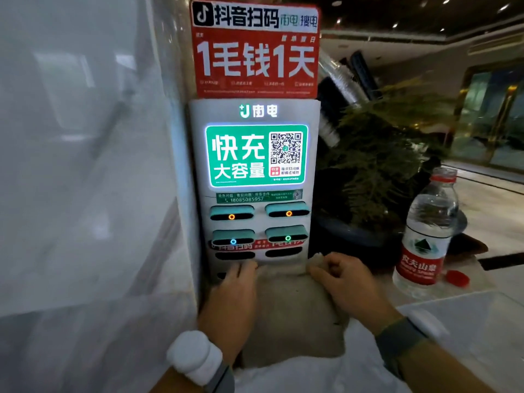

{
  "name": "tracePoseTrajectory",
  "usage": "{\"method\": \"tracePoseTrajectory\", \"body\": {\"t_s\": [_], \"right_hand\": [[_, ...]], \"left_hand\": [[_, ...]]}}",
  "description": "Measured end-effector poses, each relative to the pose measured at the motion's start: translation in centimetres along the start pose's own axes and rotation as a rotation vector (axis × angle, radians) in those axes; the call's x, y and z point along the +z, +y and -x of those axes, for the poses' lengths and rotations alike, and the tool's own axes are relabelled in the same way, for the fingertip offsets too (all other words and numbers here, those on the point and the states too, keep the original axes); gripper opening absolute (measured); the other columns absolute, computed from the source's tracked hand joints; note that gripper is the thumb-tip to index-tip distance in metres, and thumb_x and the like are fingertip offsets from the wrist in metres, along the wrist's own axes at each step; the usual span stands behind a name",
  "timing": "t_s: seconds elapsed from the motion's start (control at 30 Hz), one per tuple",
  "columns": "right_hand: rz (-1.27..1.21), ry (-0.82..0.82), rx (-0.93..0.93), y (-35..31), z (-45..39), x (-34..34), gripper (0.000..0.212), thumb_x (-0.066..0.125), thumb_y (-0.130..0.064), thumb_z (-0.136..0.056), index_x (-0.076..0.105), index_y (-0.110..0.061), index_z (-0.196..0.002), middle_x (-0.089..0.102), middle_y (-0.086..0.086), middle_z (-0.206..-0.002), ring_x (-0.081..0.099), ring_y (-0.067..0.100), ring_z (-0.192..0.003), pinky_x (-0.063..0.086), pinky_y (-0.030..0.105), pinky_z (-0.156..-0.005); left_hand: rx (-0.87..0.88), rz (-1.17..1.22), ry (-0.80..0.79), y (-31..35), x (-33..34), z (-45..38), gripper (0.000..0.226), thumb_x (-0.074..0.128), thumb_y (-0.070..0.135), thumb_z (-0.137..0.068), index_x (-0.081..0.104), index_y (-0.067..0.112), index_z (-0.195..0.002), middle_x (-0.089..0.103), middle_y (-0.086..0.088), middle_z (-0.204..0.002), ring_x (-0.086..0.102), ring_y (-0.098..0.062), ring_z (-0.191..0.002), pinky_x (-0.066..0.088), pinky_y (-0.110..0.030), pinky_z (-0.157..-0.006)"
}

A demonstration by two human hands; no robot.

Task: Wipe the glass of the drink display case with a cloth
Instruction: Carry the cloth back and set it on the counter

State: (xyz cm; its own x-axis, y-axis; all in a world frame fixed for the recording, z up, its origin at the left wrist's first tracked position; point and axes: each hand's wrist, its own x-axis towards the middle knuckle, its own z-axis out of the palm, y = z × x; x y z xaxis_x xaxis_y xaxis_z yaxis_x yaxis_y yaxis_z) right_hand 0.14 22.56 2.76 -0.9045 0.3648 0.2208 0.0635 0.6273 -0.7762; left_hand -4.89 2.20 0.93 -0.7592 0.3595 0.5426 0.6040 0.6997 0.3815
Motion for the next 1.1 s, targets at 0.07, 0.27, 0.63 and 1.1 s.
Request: {"method": "tracePoseTrajectory", "body": {"t_s": [0.07, 0.27, 0.63, 1.1], "right_hand": [[0.139, 0.023, -0.024, 0.1, -0.5, 0.6, 0.025, 0.068, -0.043, -0.083, 0.065, -0.018, -0.082, 0.067, 0.000, -0.074, 0.063, 0.013, -0.069, 0.057, 0.038, -0.070], [0.530, 0.057, -0.228, -1.2, 0.7, 0.6, 0.036, 0.050, -0.044, -0.094, 0.051, -0.025, -0.123, 0.062, 0.000, -0.116, 0.057, 0.015, -0.098, 0.042, 0.025, -0.080], [0.654, -0.217, -0.536, 1.4, 2.7, 3.1, 0.059, 0.014, -0.045, -0.102, 0.059, -0.009, -0.116, 0.066, 0.018, -0.122, 0.064, 0.032, -0.112, 0.053, 0.043, -0.093], [0.558, -0.167, -0.426, 1.6, 5.1, 3.3, 0.079, 0.009, -0.067, -0.091, 0.026, -0.017, -0.149, 0.025, 0.004, -0.159, 0.020, 0.017, -0.146, 0.002, 0.025, -0.112]], "left_hand": [[-0.030, -0.047, -0.037, -0.5, 0.6, -0.1, 0.017, 0.049, 0.016, -0.097, 0.060, 0.018, -0.110, 0.068, -0.007, -0.108, 0.067, -0.024, -0.092, 0.055, -0.032, -0.080], [0.160, -0.090, 0.020, -0.5, 0.6, 0.5, 0.016, 0.056, 0.014, -0.088, 0.071, 0.013, -0.095, 0.073, -0.007, -0.092, 0.069, -0.022, -0.082, 0.054, -0.031, -0.084], [0.085, -0.218, -0.257, 0.3, 1.8, 3.3, 0.095, -0.013, 0.073, -0.075, 0.020, 0.025, -0.150, 0.019, 0.006, -0.159, 0.016, -0.010, -0.146, 0.004, -0.025, -0.114], [0.065, -0.133, -0.293, 0.0, -1.5, 6.0, 0.080, 0.016, 0.065, -0.085, 0.028, 0.017, -0.148, 0.029, 0.000, -0.156, 0.022, -0.015, -0.144, 0.007, -0.021, -0.112]]}}
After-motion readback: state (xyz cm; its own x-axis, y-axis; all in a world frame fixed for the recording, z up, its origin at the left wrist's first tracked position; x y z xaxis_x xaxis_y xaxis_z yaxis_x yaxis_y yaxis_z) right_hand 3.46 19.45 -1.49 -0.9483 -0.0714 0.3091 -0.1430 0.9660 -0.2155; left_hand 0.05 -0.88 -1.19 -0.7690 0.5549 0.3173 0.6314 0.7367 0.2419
